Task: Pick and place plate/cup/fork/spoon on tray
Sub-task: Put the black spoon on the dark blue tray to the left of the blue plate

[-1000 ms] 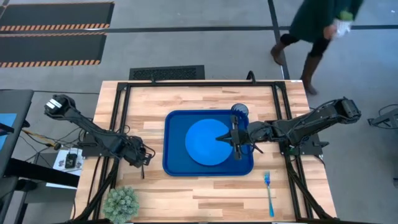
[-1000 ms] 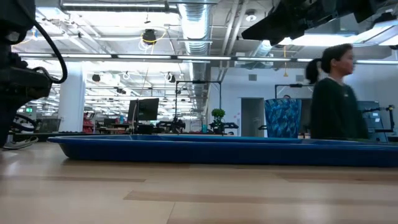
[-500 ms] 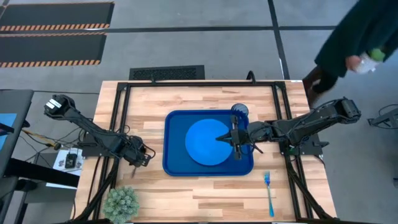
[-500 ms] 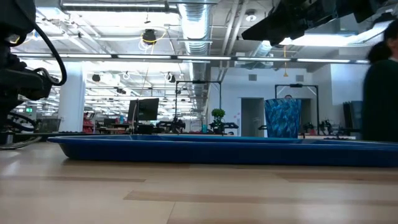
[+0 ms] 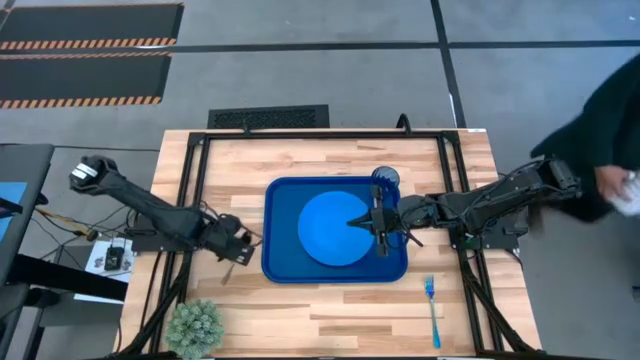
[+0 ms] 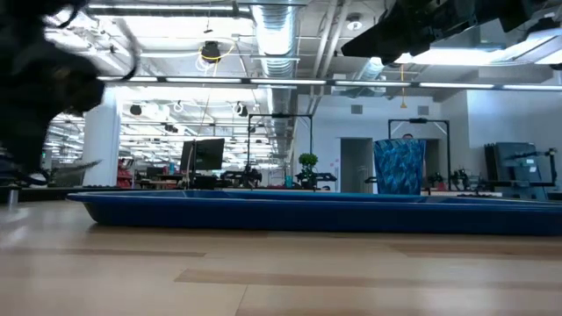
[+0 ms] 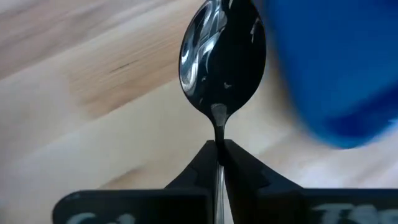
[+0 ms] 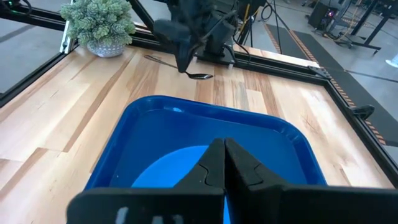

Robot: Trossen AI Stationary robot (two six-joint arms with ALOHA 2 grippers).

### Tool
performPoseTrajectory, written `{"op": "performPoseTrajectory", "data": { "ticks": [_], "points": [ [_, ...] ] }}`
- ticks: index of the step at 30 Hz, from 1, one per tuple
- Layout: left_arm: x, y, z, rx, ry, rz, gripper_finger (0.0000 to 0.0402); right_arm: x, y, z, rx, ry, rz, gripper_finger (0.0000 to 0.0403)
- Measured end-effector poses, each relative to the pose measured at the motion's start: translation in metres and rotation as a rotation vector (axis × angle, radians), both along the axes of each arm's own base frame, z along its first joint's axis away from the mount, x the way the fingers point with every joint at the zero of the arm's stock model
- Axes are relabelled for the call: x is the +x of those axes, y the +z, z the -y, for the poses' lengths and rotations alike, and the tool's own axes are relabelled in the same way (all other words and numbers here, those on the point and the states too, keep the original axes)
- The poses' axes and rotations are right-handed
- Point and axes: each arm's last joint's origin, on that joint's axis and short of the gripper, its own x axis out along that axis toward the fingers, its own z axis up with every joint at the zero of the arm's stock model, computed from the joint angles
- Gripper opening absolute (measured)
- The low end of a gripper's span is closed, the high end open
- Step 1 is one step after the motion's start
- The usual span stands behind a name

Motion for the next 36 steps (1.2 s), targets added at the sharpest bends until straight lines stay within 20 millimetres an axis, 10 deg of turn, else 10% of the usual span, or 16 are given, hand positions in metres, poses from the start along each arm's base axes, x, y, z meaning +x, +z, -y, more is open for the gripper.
{"op": "performPoseTrajectory", "data": {
  "ticks": [11,36],
  "points": [
    [0.044,0.025,-0.041,-0.013,0.173,0.256,0.0003,0.0,0.0,0.0,0.009,-0.003,0.0,0.0012],
    [0.096,-0.038,-0.092,0.019,0.164,0.186,0.0008,0.0,0.0,0.0,0.002,0.0,-0.001,0.0012]
  ]
}}
